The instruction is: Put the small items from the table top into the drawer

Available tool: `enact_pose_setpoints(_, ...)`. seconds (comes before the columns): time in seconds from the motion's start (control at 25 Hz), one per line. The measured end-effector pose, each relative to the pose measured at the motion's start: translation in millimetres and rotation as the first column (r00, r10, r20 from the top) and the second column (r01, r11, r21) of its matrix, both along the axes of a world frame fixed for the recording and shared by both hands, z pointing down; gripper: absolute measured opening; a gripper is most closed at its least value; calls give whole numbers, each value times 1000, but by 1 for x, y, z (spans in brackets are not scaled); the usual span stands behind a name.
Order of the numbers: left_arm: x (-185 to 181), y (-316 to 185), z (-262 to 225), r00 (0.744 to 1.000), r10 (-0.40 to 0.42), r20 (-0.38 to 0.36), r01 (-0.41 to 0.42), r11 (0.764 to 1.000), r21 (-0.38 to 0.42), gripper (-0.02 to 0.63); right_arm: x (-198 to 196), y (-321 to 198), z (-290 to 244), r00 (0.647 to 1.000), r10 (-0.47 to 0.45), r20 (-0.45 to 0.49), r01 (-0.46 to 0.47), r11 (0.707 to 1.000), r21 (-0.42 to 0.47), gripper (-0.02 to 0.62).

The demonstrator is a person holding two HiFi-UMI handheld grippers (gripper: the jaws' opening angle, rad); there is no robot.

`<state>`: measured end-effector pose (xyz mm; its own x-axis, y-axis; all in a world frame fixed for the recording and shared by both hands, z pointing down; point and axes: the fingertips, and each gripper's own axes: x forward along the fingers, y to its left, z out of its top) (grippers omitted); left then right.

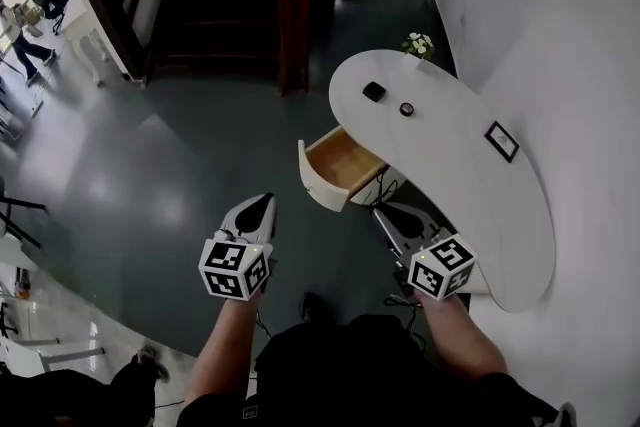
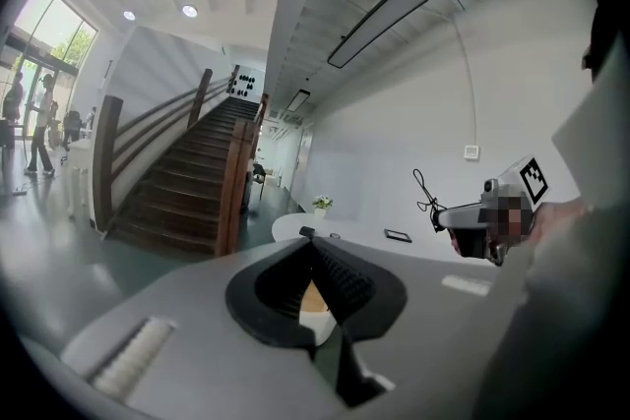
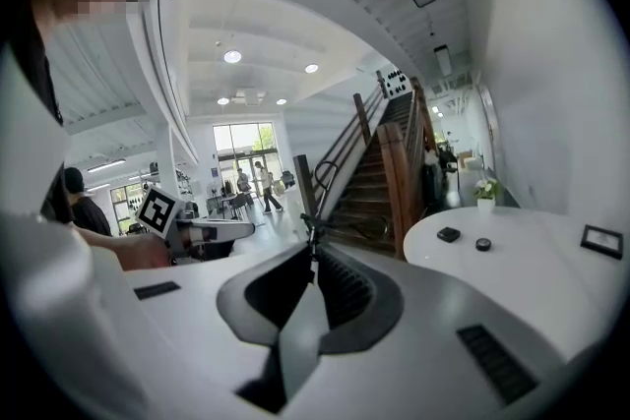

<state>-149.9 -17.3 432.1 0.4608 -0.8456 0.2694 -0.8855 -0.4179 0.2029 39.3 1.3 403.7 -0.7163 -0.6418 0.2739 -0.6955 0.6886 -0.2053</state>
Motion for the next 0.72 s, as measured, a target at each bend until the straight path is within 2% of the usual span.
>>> enact_pose_setpoints(0.32,-17,-14,-5,1000,-2,-8,2,1000,19,11,-16,-24,-7,1000,5,-9,-5,1000,24,34)
enact_pose_setpoints(0.72,-25,-41,-7,1000,-23,19,23,1000,18,11,-31,-71,0,999,-32,36,31,999,17,35)
